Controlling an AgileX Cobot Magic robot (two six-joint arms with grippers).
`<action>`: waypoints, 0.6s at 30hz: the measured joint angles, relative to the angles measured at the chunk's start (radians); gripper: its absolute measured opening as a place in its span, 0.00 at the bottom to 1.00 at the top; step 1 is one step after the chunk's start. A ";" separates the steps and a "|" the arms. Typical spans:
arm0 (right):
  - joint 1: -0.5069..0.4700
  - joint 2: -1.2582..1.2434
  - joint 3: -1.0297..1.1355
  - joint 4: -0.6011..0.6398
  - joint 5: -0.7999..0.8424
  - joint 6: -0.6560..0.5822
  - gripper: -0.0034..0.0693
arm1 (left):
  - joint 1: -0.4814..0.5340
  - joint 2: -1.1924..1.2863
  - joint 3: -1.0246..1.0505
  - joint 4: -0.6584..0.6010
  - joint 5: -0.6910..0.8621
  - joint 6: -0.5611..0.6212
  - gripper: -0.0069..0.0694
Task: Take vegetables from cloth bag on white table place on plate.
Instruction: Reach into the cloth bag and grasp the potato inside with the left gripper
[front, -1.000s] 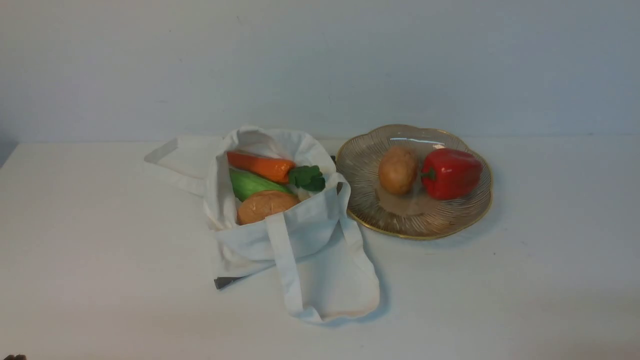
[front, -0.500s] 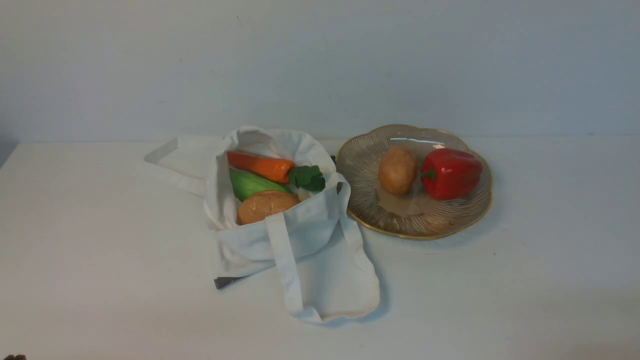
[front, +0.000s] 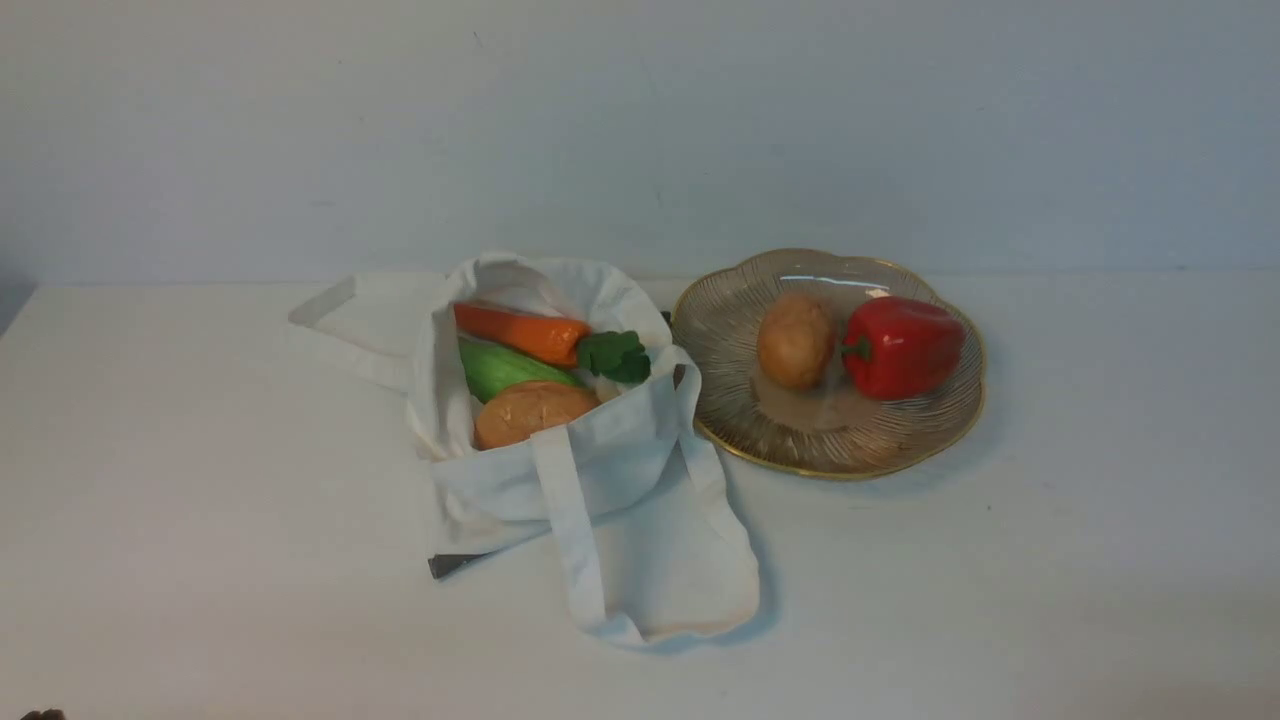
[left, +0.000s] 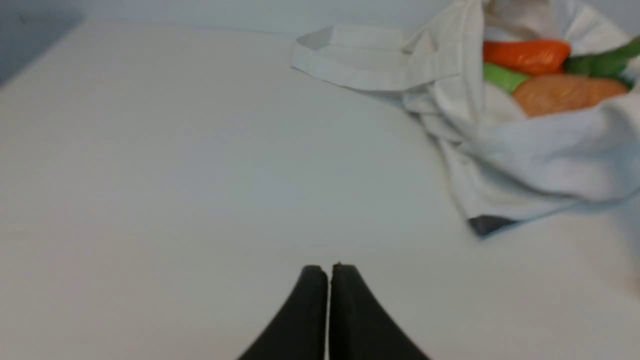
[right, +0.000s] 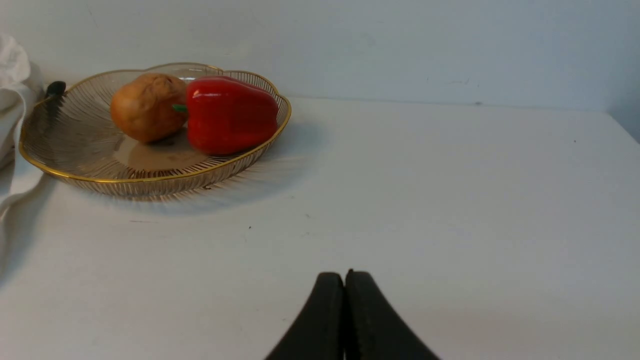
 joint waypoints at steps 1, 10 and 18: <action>0.000 0.000 0.000 0.000 0.000 0.000 0.03 | 0.000 0.000 0.000 -0.040 0.000 -0.026 0.08; 0.000 0.000 0.000 0.000 0.000 0.000 0.03 | 0.000 0.000 0.000 -0.640 0.041 -0.269 0.08; 0.000 0.000 0.000 0.000 0.000 0.000 0.03 | 0.000 0.000 0.000 -0.757 -0.020 -0.164 0.08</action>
